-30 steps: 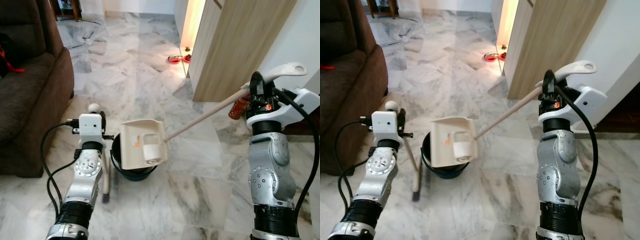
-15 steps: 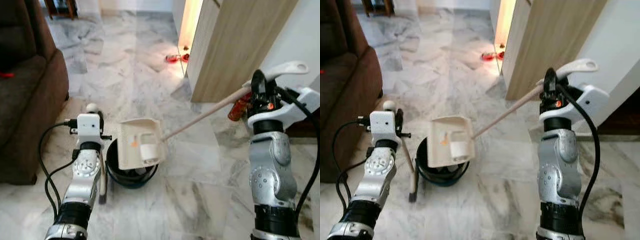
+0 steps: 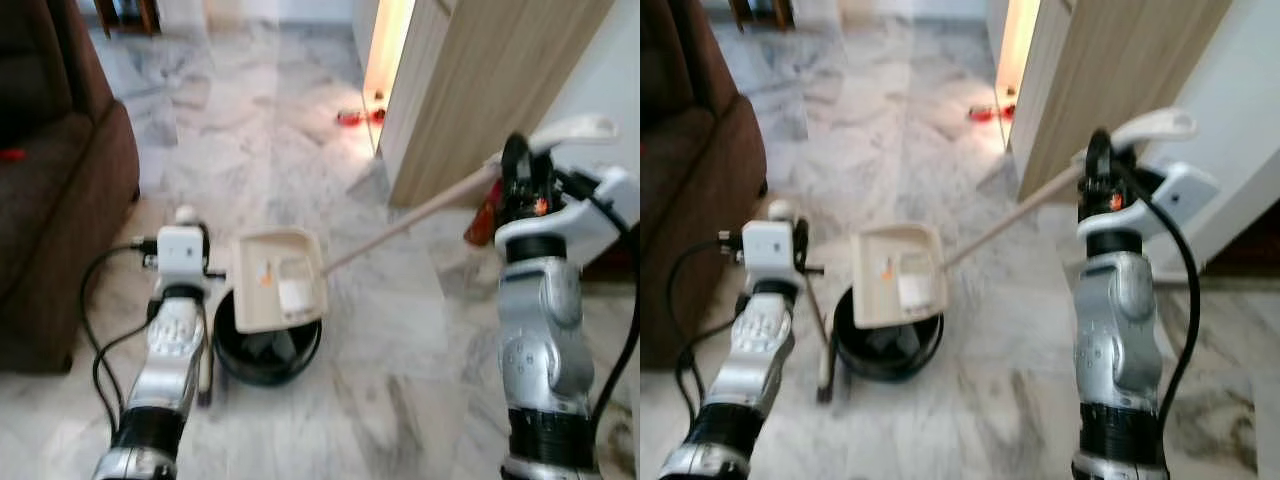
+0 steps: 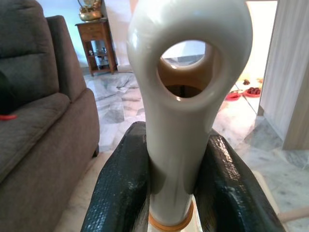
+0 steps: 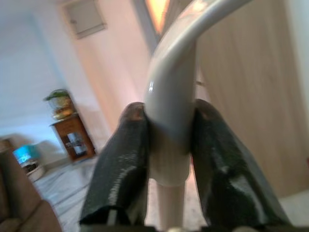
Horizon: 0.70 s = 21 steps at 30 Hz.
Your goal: Sweep floor
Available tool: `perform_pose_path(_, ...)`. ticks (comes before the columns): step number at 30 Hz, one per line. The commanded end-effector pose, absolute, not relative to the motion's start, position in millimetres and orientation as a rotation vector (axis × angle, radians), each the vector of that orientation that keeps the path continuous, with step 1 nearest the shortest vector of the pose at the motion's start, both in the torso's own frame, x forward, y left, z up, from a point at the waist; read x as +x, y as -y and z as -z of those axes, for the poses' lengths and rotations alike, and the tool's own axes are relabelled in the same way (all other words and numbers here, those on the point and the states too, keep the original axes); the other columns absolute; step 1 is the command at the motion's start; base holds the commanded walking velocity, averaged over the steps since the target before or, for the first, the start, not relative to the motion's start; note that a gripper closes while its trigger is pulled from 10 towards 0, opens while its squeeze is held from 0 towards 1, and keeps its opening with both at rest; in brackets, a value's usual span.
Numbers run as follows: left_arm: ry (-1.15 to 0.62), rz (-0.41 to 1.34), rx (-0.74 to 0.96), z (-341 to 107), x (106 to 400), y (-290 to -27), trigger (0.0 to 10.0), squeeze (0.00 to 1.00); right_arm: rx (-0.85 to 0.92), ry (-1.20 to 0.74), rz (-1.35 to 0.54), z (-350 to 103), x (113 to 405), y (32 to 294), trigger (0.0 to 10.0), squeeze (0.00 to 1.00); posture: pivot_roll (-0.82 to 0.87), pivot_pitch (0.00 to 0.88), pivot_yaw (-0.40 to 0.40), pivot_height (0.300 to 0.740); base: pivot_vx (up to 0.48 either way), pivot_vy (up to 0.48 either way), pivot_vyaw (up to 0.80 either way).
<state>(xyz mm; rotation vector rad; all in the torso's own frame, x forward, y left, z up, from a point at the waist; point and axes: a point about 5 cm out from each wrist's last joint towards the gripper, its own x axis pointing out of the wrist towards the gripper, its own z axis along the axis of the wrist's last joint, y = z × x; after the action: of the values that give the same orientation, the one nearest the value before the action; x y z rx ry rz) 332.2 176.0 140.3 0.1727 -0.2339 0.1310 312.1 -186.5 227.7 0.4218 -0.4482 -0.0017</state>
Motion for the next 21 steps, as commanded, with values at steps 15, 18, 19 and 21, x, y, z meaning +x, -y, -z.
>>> perform_pose_path(15,0.289,-0.125,0.175,-151,332,-175,10.0,0.0,0.241,0.67,-0.052,-275,294,167,10.0,0.0,0.09,0.105,-0.071,0.74,0.0,0.0,0.0)
perform_pose_path(18,0.289,-0.124,0.175,-151,332,-175,10.0,0.0,0.207,0.706,-0.094,-281,290,155,10.0,0.0,0.09,0.106,-0.073,0.74,0.0,0.0,0.0)
perform_pose_path(19,0.29,-0.123,0.175,-151,332,-175,10.0,0.0,0.203,0.713,-0.102,-282,290,153,10.0,0.0,0.09,0.106,-0.073,0.74,0.0,0.0,0.0)
perform_pose_path(21,0.291,-0.123,0.174,-151,332,-175,10.0,0.0,0.196,0.723,-0.108,-283,289,149,10.0,0.0,0.09,0.107,-0.073,0.74,0.0,0.0,0.0)
